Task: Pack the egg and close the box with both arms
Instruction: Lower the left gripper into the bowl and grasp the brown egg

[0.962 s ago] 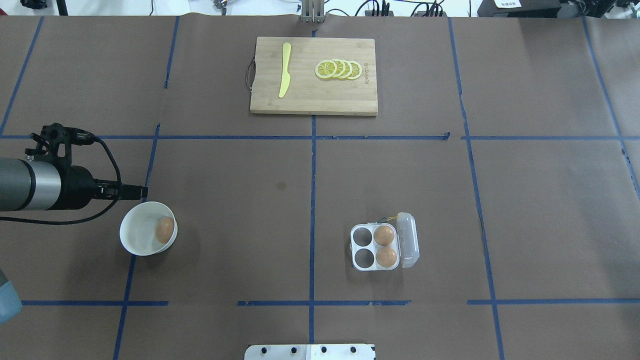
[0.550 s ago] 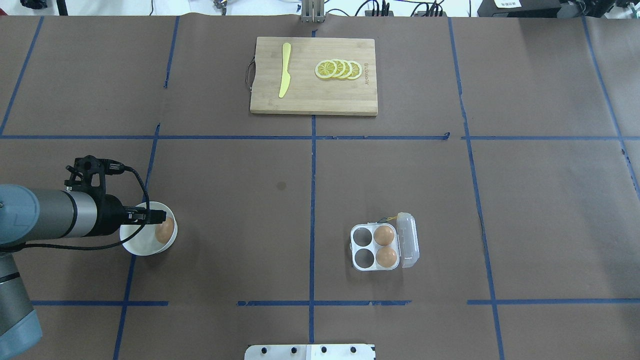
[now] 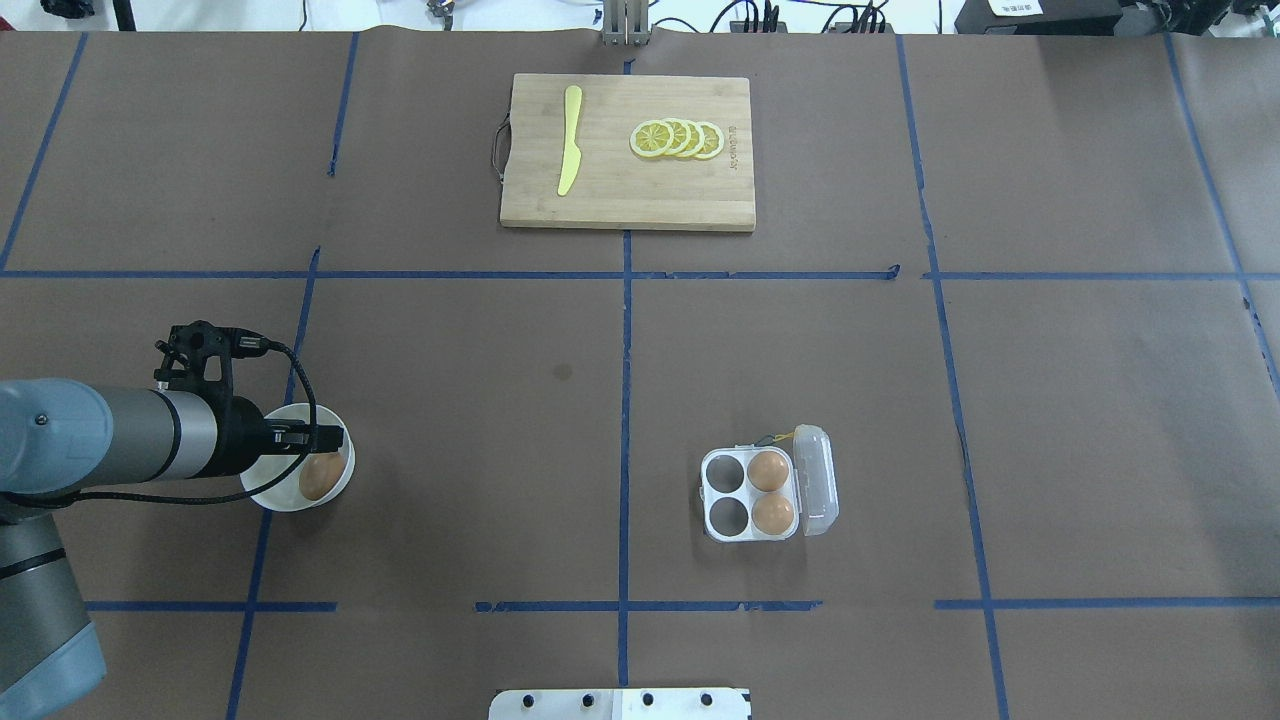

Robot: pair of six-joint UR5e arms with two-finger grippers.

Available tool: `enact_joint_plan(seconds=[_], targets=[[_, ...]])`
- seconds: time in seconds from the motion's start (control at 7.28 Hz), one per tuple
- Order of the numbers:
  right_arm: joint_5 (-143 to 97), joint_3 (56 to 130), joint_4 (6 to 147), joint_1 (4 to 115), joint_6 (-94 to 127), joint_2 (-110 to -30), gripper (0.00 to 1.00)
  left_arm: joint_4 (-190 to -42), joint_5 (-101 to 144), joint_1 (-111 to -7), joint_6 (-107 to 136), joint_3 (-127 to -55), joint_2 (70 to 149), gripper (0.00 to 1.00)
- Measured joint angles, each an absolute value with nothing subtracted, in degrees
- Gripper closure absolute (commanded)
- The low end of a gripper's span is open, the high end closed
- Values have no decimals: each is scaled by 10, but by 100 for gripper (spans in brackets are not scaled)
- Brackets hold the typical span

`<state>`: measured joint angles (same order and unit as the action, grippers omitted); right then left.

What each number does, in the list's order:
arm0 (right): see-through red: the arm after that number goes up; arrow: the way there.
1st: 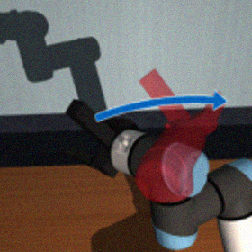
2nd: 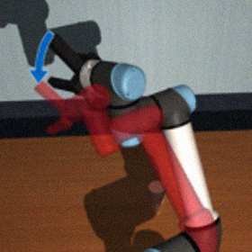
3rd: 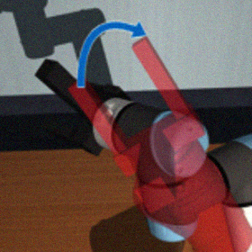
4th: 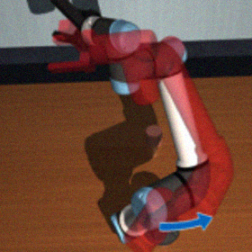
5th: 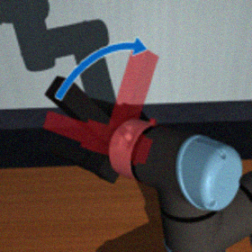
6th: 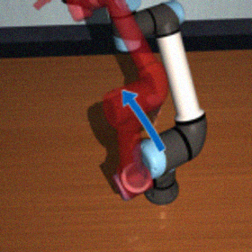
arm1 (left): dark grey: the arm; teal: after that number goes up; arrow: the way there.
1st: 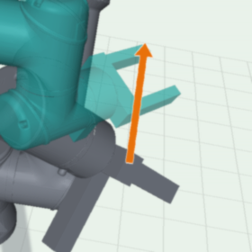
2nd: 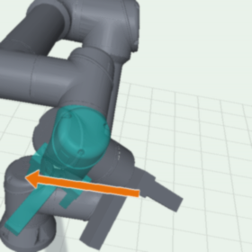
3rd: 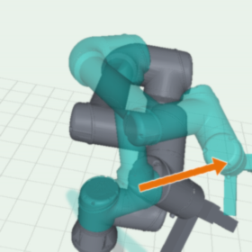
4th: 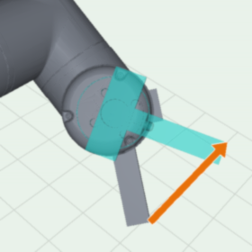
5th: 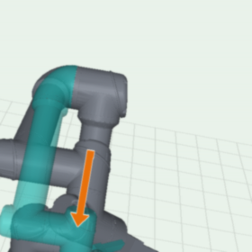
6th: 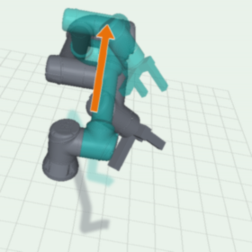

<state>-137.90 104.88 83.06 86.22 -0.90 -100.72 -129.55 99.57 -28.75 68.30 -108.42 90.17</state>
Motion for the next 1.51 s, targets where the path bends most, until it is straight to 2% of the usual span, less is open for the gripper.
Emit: enact_joint_plan(seconds=[0.69,0.96,1.1,1.24,1.37,1.51], targets=[[-1379,1048,831,862,-10,-1007,0,-1296,994,-256,688,-1085,901,32],[-1379,1048,831,862,-10,-1007,0,-1296,994,-253,687,-1084,900,28],[-1379,1048,831,862,-10,-1007,0,-1296,994,-251,686,-1083,901,29],[-1379,1048,831,862,-10,-1007,0,-1296,994,-251,684,-1082,901,39],[-1379,1048,831,862,-10,-1007,0,-1296,994,-251,684,-1082,902,63],[-1379,1048,830,862,-11,-1007,0,-1296,994,-251,684,-1083,902,94]])
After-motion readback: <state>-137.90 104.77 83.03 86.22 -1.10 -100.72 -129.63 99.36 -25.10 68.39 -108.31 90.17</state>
